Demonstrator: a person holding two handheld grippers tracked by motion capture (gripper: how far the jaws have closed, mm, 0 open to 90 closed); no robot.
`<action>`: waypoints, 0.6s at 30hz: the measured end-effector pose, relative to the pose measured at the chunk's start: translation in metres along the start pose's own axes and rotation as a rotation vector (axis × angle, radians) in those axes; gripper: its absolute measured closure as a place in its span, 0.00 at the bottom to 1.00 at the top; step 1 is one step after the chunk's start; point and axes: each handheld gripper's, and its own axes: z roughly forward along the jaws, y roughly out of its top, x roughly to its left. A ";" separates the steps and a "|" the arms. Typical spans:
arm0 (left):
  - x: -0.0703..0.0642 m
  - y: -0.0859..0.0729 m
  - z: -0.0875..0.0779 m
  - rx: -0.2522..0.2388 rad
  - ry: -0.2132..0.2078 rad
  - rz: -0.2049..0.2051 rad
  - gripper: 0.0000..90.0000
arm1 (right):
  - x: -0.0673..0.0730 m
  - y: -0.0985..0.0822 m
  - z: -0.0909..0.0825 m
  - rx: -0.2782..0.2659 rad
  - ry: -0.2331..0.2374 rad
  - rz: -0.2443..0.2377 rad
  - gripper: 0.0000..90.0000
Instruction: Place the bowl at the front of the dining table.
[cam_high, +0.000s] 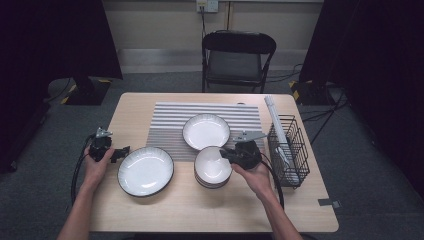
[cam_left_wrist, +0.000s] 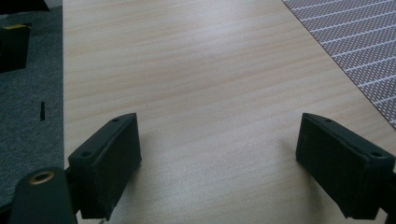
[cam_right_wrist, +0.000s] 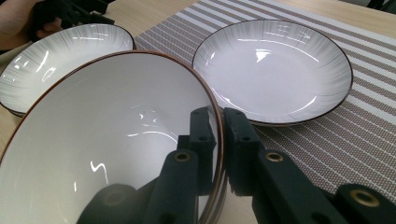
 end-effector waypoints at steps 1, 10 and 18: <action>0.000 0.000 0.000 0.000 0.000 0.000 0.15 | 0.000 0.000 0.000 -0.001 0.005 0.002 0.92; 0.000 0.000 0.000 0.000 -0.002 0.000 0.15 | -0.004 -0.001 0.001 -0.004 0.025 0.037 0.92; 0.000 0.000 0.000 0.000 -0.002 0.001 0.15 | -0.005 0.000 -0.001 -0.020 0.026 0.054 0.93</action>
